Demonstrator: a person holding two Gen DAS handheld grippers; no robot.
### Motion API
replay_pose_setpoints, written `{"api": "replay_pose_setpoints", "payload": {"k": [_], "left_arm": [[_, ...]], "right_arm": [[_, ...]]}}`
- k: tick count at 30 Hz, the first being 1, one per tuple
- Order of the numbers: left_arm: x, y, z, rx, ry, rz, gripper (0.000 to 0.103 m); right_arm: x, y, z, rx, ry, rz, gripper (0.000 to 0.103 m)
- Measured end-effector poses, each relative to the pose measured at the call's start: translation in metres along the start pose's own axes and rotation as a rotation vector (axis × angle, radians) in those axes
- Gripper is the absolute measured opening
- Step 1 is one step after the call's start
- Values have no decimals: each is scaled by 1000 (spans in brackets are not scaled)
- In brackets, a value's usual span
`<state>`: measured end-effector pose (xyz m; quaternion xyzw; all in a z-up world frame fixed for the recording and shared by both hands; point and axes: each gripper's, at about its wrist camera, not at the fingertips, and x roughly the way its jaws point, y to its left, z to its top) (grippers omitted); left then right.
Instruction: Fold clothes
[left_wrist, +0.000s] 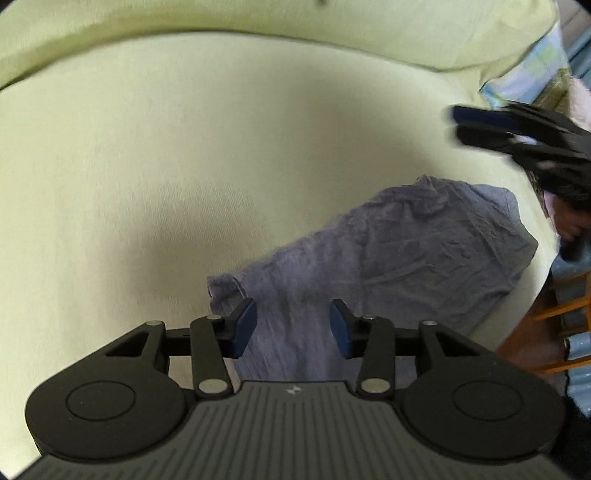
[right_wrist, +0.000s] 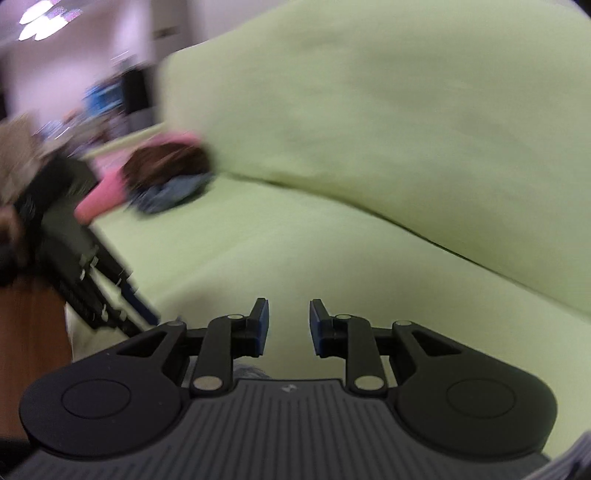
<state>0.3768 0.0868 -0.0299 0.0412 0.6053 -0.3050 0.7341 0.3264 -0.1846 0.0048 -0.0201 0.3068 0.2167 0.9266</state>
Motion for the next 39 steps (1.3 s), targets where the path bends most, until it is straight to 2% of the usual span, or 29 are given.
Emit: {"api": "replay_pose_setpoints", "payload": {"k": [2, 4, 7, 10, 12, 14, 15, 18, 22, 23, 27, 30, 34, 37, 38, 39], "left_arm": [[-18, -6, 12, 14, 49, 12, 48], [-31, -11, 25, 69, 78, 34, 49], [-42, -18, 40, 295, 109, 49, 51], [-36, -6, 50, 479, 175, -47, 51], [-24, 9, 55, 621, 218, -116, 49], [-11, 19, 61, 718, 253, -129, 48], [-7, 22, 64, 760, 257, -139, 48], [8, 29, 74, 789, 292, -179, 48], [37, 27, 78, 846, 340, -230, 47], [44, 26, 77, 861, 348, -234, 42], [65, 22, 75, 926, 381, -244, 34], [74, 21, 75, 966, 404, -265, 34], [83, 19, 83, 953, 453, -299, 33], [81, 17, 90, 968, 466, -335, 24], [78, 15, 94, 973, 473, -355, 18], [78, 12, 95, 978, 479, -367, 17]], "right_arm": [[-17, 3, 6, 74, -1, -77, 22], [-41, 14, 13, 246, -2, -212, 22], [-50, 38, 11, 447, 7, -347, 23], [-47, 88, -1, 661, 26, -519, 24], [-43, 125, -11, 744, 0, -590, 27], [-21, 185, -29, 831, 10, -696, 31], [-13, 201, -34, 854, 16, -722, 31], [27, 264, -56, 956, 47, -712, 30], [58, 297, -70, 984, 72, -710, 30], [67, 304, -78, 1009, 63, -718, 30], [74, 317, -98, 1037, 11, -755, 30], [79, 323, -98, 1050, -33, -799, 30], [86, 321, -95, 1079, -64, -843, 30], [92, 320, -90, 1086, -67, -872, 30], [94, 318, -90, 1095, -60, -879, 30], [97, 316, -91, 1112, -53, -884, 26]]}}
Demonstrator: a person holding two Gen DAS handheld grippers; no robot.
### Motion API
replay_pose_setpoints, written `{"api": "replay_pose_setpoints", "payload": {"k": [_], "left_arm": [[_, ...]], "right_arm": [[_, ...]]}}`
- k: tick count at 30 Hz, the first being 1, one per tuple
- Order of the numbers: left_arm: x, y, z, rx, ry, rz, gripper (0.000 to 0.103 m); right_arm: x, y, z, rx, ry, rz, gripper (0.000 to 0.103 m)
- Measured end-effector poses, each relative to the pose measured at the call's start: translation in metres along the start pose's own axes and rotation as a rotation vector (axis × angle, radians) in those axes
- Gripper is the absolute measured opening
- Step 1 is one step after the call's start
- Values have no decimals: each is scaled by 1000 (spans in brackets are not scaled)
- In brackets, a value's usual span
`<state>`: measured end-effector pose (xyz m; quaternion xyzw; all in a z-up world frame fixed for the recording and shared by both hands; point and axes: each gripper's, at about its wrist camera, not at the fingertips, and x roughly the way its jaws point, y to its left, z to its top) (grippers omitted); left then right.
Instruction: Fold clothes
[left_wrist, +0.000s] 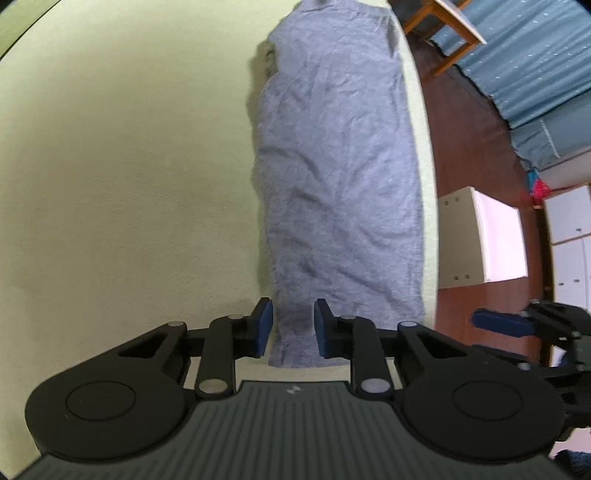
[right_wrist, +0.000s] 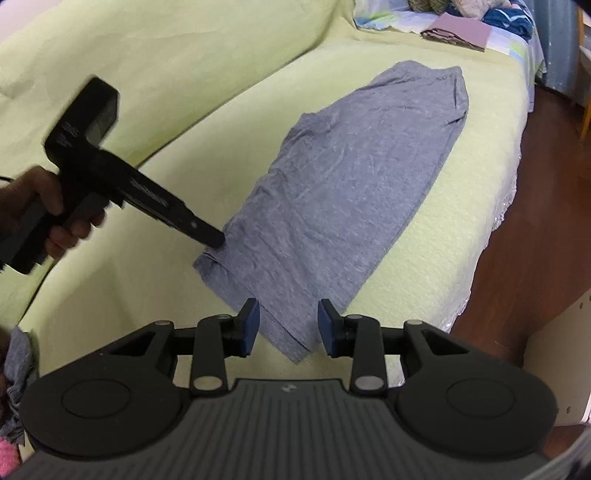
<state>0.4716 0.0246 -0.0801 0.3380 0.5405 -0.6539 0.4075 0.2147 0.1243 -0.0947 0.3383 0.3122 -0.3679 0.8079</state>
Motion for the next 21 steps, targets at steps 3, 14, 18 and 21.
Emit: {"api": "replay_pose_setpoints", "payload": {"k": [3, 14, 18, 21], "left_arm": [[2, 1, 5, 18, 24, -16, 16], [12, 9, 8, 50, 69, -25, 13], [13, 12, 9, 52, 76, -12, 13], [14, 13, 8, 35, 83, -19, 14]], "right_arm": [[14, -3, -3, 108, 26, -28, 17], [40, -32, -22, 511, 21, -68, 18], [47, -39, -26, 578, 34, -55, 18], [49, -40, -27, 585, 33, -45, 18]]}}
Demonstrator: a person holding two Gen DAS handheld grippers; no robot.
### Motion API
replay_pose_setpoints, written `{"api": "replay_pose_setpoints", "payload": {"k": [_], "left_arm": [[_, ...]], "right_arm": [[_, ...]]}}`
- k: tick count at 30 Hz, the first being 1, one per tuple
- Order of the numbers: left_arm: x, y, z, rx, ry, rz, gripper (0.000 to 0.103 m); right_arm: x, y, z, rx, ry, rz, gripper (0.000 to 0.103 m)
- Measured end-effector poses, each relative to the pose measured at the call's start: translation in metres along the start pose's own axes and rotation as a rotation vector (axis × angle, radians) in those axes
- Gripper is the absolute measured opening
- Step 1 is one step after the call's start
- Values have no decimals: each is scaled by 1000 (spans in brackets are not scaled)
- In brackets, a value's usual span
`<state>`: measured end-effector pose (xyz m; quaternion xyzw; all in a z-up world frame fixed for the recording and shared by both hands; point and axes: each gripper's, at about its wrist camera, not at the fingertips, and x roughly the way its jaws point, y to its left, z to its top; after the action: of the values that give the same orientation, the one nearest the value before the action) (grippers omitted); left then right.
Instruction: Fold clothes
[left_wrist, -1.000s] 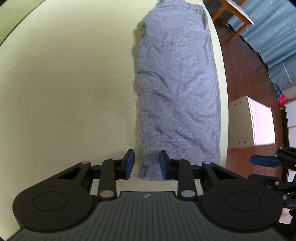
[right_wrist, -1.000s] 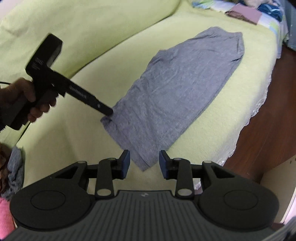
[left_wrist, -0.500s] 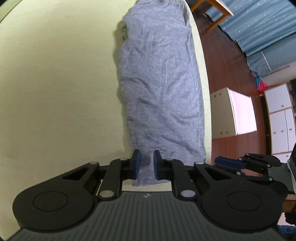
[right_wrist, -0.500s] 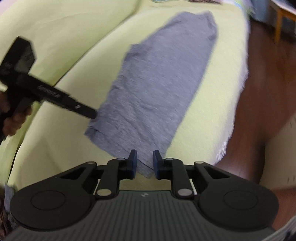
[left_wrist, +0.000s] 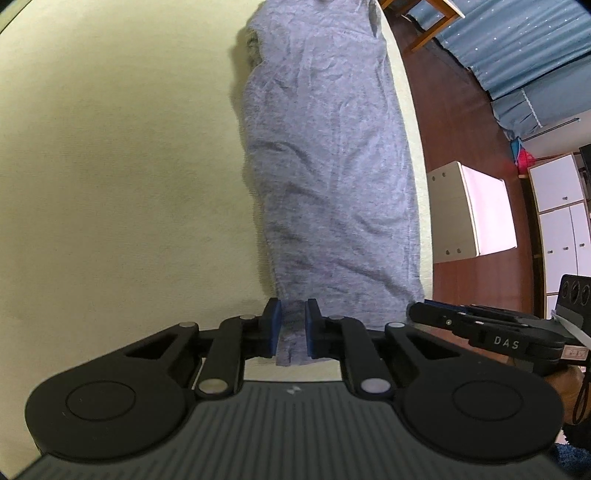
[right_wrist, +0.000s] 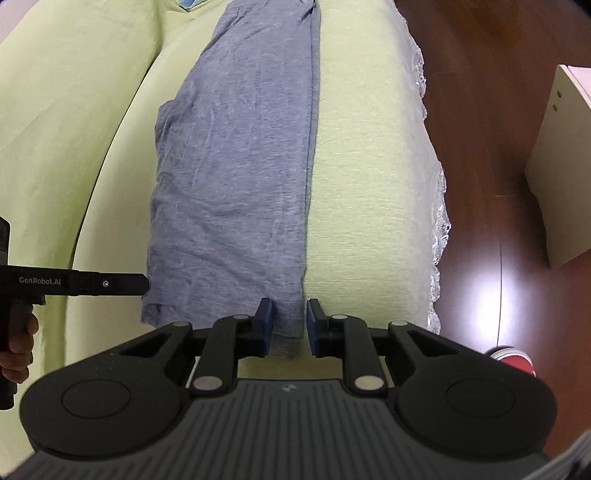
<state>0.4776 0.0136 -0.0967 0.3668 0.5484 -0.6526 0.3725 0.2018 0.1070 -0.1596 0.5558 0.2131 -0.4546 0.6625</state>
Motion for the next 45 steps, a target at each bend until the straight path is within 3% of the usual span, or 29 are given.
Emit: {"api": "replay_pose_setpoints", "payload": {"k": [3, 7, 12, 19, 22, 23, 24, 31, 34, 36, 45], "left_arm": [[3, 0, 0, -7, 6, -3, 15], [3, -4, 2, 5, -3, -5, 15], [0, -6, 2, 25, 21, -2, 0], [-25, -10, 2, 55, 24, 0, 0], [-23, -10, 3, 15, 28, -10, 11], [-19, -9, 3, 6, 30, 7, 28], [-15, -9, 3, -5, 33, 19, 34], [0, -2, 3, -54, 46, -2, 34], [6, -2, 4, -50, 52, -8, 30], [6, -4, 5, -33, 51, -1, 6], [-7, -18, 9, 21, 34, -20, 2]], "right_arm": [[1, 0, 0, -5, 4, 8, 18], [1, 3, 2, -40, 1, 2, 2], [-8, 9, 3, -60, -25, 29, 1], [-27, 16, 9, -50, -22, 55, 1], [-22, 12, 7, -45, -3, 33, 1], [-19, 11, 7, -42, 4, 26, 1], [-16, 9, 6, -39, 11, 18, 1], [-10, 9, 4, -48, 12, 17, 2], [-9, 9, 3, -46, 11, 17, 2], [-9, 10, 3, -48, 8, 16, 2], [-15, 12, 10, -52, -13, 22, 2]]}}
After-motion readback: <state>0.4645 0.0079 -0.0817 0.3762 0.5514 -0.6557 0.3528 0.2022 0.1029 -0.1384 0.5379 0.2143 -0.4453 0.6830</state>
